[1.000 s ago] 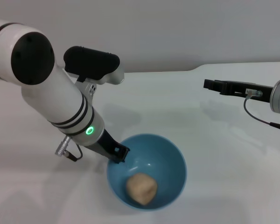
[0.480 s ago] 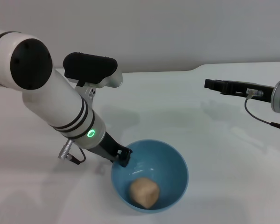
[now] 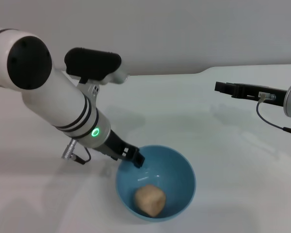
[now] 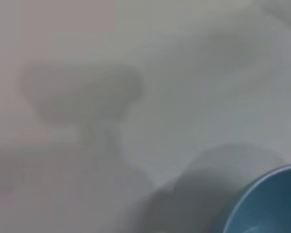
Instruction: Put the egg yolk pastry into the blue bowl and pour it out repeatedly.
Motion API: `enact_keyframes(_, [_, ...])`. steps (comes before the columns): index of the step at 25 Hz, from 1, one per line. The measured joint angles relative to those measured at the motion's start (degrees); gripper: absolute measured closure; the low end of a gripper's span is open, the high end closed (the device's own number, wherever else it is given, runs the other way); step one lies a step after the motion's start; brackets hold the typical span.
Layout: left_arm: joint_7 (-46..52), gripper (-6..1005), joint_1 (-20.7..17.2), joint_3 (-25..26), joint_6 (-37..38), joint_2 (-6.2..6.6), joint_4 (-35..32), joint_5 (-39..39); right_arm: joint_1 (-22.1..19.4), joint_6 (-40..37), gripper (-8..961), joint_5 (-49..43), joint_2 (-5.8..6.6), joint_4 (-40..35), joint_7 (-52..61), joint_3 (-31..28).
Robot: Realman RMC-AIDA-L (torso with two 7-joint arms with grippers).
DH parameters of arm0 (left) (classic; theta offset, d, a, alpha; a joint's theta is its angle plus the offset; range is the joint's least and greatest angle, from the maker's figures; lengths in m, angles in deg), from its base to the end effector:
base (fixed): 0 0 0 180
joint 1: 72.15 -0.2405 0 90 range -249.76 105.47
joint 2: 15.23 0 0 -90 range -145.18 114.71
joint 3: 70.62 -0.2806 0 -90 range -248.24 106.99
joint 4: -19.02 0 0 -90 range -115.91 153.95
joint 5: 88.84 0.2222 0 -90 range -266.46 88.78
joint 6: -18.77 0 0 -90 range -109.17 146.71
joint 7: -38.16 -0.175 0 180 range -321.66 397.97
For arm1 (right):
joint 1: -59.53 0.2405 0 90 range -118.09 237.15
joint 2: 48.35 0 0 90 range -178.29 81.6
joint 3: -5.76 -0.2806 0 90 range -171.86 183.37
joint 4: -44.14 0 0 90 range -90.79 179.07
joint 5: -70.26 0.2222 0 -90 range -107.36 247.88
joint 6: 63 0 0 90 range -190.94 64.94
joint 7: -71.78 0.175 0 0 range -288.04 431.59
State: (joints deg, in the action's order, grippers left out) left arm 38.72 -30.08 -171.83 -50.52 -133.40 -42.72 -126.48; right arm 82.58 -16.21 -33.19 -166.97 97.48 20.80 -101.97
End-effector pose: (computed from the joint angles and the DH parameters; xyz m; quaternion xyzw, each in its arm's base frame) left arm -0.1880 0.3931 -0.1282 -0.8460 -0.4705 0.1501 0.2008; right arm 0.2827 0.4270 -0.0382 -0.7880 0.4960 0.2161 0.2939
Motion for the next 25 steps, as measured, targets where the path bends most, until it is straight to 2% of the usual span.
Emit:
enact_keyframes(2, [-0.58, 409, -0.41, 0.98, 0.6, 0.05, -1.37, 0.12, -0.04, -0.07, 660, 0.0, 0.03, 0.0, 0.0, -0.04])
enact_keyframes(5, [-2.75, 405, -2.58, 3.61, 3.37, 0.06, -4.74, 0.07, -0.25, -0.31, 660, 0.0, 0.04, 0.0, 0.0, -0.08])
enact_keyframes(12, [-5.58, 399, -12.91, 7.54, 18.98, 0.16, -12.22, -0.28, -0.78, -0.84, 660, -0.35, 0.06, -1.05, -0.11, -1.06])
enact_keyframes(15, [-8.21, 403, -18.57, 7.25, 30.53, 0.16, -13.22, -2.61, -1.11, -3.03, 660, -0.37, -0.03, -1.96, -2.55, -1.04])
enact_keyframes(18, [-11.44, 406, -24.42, 5.3, 44.09, 0.17, -13.3, -6.55, -2.36, -8.34, 659, -0.4, -0.33, -2.22, -8.08, 0.25])
enact_keyframes(19, [-11.87, 406, -25.29, 4.73, 46.1, 0.2, -13.3, -6.85, -2.71, -10.22, 659, -0.4, -0.37, -2.24, -9.25, 0.91])
enact_keyframes(20, [-13.12, 407, -27.7, 2.98, 52.43, 0.23, -13.23, -7.49, -3.11, -12.53, 659, -0.41, -0.42, -2.32, -10.3, 2.06])
enact_keyframes(22, [-13.77, 408, -30.0, 1.1, 57.71, 0.24, -13.17, -7.4, -4.29, -19.79, 659, -0.42, -0.43, -2.34, -11.91, 5.68])
enact_keyframes(25, [-14.12, 409, -34.47, -4.43, 74.01, 0.25, -11.64, -6.6, -6.01, -29.93, 659, -0.21, -0.47, -2.01, -14.39, 11.36])
